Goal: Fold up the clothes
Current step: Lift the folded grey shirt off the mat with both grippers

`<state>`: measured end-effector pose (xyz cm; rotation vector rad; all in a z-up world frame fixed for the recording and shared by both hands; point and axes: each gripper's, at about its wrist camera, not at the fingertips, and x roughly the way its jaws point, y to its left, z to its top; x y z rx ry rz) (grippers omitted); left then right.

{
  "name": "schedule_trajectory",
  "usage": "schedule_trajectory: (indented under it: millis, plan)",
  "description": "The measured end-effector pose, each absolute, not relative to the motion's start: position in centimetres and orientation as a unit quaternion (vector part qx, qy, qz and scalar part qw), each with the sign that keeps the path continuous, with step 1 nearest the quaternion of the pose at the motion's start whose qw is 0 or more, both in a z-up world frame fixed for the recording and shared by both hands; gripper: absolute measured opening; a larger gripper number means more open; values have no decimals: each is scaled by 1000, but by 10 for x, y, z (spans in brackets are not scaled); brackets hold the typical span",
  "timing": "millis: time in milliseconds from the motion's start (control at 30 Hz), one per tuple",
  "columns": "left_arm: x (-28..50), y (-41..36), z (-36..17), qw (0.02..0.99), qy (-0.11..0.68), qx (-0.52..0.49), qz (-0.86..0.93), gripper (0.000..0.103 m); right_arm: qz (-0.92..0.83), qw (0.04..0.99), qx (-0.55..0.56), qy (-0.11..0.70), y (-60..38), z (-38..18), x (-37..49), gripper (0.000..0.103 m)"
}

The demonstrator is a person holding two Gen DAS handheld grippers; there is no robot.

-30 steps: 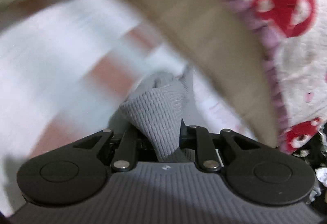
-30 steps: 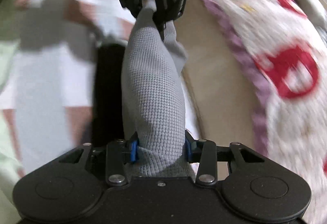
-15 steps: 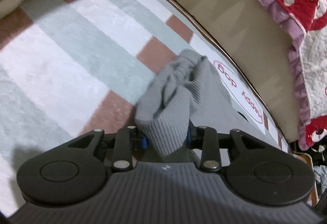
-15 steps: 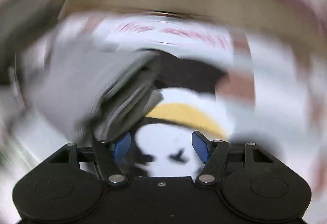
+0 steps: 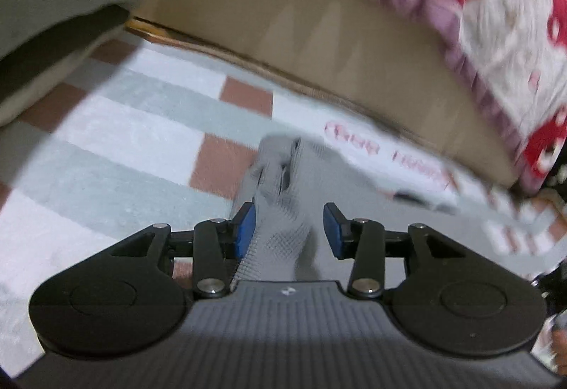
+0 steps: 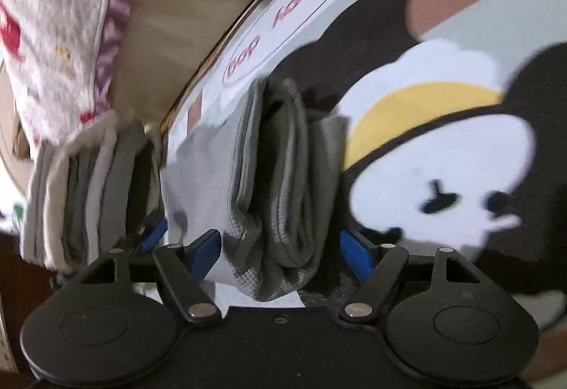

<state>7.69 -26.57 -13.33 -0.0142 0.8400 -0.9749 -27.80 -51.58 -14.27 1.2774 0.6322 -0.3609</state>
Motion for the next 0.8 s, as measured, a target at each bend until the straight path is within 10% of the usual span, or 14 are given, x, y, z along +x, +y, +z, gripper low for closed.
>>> schedule_trajectory:
  millis: [333, 367, 400, 433, 800]
  plan:
    - [103, -267, -147, 774, 438, -31, -456, 49, -177, 773, 542, 278, -542, -145, -235, 80]
    - [106, -270, -148, 760, 448, -31, -469, 46, -171, 774, 543, 275, -544, -147, -232, 77]
    - [108, -275, -148, 738, 460, -22, -494, 17, -165, 778, 537, 280, -544, -148, -229, 69]
    - [108, -279, -147, 725, 465, -14, -508, 17, -154, 785, 523, 295, -544, -148, -222, 35]
    - [87, -271, -145, 744, 453, -30, -490, 21, -124, 853, 325, 388, -575, -95, -169, 34]
